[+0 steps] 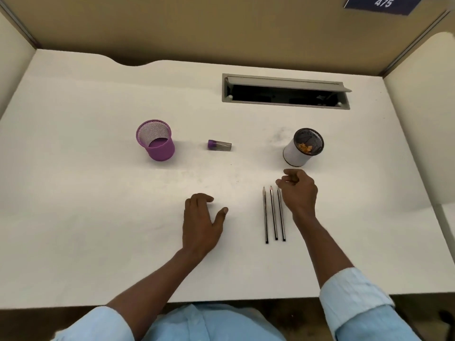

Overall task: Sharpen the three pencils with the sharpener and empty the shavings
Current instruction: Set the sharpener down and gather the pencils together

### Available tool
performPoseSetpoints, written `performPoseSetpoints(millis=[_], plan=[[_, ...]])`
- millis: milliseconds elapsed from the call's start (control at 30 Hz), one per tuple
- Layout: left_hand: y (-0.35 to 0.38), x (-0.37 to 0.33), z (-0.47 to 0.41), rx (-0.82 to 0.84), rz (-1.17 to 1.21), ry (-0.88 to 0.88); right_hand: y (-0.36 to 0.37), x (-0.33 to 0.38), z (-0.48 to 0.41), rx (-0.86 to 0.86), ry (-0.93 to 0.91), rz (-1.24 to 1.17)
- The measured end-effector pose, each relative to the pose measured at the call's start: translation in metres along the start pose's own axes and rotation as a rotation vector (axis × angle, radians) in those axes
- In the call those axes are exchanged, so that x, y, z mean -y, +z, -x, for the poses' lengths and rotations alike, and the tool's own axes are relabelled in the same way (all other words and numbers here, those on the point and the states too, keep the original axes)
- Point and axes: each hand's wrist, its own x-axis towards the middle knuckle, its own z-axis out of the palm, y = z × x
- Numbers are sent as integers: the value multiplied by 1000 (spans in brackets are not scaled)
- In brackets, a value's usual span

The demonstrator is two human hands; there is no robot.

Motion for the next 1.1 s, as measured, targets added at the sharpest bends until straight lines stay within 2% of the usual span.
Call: performPoseSetpoints(millis=[133, 233, 433, 567, 900, 1100], plan=[[17, -53, -1, 105, 361, -347, -16, -22, 13, 43, 185, 4], [32, -76, -2, 229, 451, -470, -21, -33, 22, 46, 266, 9], [62, -90, -7, 387, 510, -560, -15, -37, 36, 81, 280, 72], [68, -102, -10, 435, 503, -593, -7, -35, 47, 109, 246, 114], [86, -102, -14, 378, 594, -714, 8, -27, 69, 164, 230, 169], [89, -103, -14, 333, 517, -697, 7, -27, 65, 197, 237, 152]])
